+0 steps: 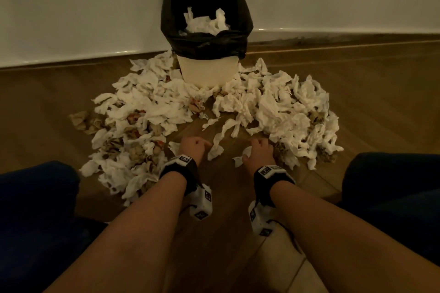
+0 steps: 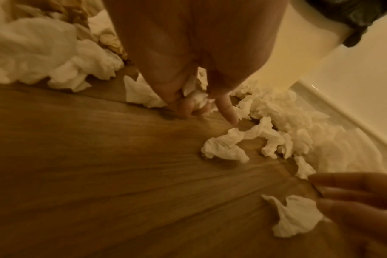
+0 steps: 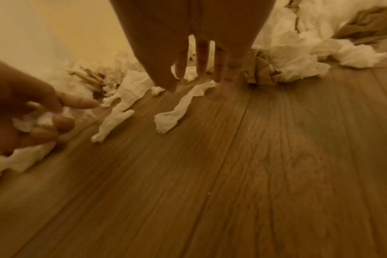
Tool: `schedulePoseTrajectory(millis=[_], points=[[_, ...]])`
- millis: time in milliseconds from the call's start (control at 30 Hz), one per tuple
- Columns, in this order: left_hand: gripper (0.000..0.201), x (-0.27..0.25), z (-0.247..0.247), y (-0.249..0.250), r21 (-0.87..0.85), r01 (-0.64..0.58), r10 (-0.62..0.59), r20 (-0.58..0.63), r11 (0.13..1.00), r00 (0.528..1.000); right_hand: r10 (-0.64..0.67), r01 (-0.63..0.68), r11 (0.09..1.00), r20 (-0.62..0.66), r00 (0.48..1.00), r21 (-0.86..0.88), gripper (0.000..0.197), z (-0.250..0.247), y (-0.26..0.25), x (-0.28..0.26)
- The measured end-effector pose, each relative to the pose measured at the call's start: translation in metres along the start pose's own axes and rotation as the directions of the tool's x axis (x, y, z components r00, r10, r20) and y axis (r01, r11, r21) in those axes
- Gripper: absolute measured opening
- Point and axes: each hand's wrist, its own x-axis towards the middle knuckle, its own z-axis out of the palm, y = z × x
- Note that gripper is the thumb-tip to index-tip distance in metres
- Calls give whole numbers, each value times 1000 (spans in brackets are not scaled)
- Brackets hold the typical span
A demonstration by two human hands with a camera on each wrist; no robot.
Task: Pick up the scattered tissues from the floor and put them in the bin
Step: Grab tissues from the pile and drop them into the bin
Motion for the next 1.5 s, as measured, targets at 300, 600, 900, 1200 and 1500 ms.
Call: schedulePoseTrajectory(millis=[300, 600, 900, 1200, 1500], points=[[54, -2, 19, -7, 290, -181, 171, 60, 940, 983, 19, 13, 991, 240, 971, -133, 46, 14, -18, 0], [35, 3, 35, 3, 509, -192, 79, 234, 839, 969, -81, 89, 995, 199, 977, -32, 22, 19, -10, 1], [46, 2, 30, 4, 479, -144, 44, 213, 866, 976, -15, 14, 1000, 97, 995, 9, 21, 11, -3, 2], [8, -4, 13, -10, 234, -60, 54, 32, 970, 998, -3, 13, 999, 195, 981, -47, 27, -3, -7, -3], [51, -18, -3, 22, 186, -85, 85, 5, 979, 996, 5, -5, 1000, 169, 986, 0, 31, -22, -14, -14]])
